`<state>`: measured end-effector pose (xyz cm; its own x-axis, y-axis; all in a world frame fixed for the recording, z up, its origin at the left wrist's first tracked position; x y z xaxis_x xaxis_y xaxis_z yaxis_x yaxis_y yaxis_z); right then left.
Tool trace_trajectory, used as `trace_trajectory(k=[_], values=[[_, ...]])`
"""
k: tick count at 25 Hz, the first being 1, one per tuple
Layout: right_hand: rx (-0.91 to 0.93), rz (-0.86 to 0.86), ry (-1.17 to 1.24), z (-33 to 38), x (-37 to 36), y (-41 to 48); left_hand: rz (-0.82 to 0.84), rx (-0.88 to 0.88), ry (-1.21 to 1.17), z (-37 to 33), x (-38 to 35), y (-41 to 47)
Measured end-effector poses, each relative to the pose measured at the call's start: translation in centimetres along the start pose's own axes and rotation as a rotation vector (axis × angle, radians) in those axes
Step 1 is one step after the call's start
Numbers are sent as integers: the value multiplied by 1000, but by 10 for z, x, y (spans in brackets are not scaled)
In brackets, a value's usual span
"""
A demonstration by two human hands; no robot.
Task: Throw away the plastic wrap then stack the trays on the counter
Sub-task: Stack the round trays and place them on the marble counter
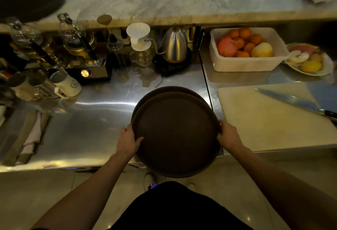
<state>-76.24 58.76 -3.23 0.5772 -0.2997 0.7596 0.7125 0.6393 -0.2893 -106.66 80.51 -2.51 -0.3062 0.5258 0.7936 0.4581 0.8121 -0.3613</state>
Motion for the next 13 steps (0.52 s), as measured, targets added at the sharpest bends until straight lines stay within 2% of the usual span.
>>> trace_trajectory(k=[7, 13], values=[[-14, -36, 5, 4, -5, 12, 18, -7, 16, 3, -3, 11], [-21, -59, 92, -3, -4, 7, -33, -16, -41, 14, -2, 9]])
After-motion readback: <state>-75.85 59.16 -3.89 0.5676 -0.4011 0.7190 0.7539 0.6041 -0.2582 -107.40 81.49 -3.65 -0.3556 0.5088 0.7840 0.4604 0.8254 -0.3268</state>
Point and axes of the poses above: each hand's wrist, its own y-axis towards the middle knuckle, its own x-axis out of the back of the hand, z = x × y, the point moved 7 cm from there along y, towards the middle knuckle, and after that the axes turned 2 degrees about -x, right-handed, at the moved point
